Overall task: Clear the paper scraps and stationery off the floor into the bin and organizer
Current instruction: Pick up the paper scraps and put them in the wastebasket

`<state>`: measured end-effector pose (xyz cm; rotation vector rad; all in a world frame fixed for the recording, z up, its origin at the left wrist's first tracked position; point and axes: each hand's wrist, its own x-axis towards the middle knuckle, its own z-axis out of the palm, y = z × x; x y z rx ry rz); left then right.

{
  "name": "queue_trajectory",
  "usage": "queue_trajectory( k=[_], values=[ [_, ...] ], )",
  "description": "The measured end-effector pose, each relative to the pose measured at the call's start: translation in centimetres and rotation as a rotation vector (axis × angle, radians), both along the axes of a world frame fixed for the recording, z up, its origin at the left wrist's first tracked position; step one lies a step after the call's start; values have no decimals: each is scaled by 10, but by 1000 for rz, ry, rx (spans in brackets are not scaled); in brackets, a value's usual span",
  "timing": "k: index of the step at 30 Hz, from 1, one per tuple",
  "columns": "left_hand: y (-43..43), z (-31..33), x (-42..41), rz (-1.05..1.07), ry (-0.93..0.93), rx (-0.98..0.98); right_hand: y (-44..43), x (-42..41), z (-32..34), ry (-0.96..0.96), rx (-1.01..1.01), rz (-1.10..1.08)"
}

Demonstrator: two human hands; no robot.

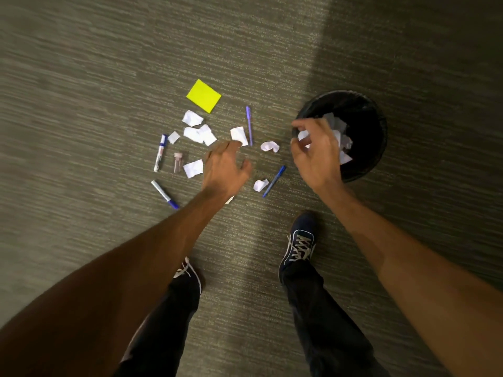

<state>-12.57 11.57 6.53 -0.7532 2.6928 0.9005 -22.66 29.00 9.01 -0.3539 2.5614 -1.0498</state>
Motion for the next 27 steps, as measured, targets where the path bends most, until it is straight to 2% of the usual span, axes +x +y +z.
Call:
queue_trajectory(
  k=[6, 9, 13, 17, 21, 24, 27],
  values=[
    [-48, -34, 72, 93, 8, -14, -55, 45, -31, -120, 71, 134],
    [-64, -66, 94, 149, -69, 18, -75, 63, -66, -182, 154, 201],
    [-77, -123, 109, 159, -84, 41, -90, 75, -125, -199, 236, 305],
    [-84, -184, 102, 146, -190, 76, -102, 70, -190, -137, 347, 421],
    [-85, -234, 89, 83, -240, -12, -124, 53, -245, -37, 401, 558],
    [-84, -257, 81, 26, -371, -82, -143, 42, -272, 39, 489, 639],
    [-82, -269, 77, 2, -425, -95, -156, 37, -285, 75, 563, 663]
  ],
)
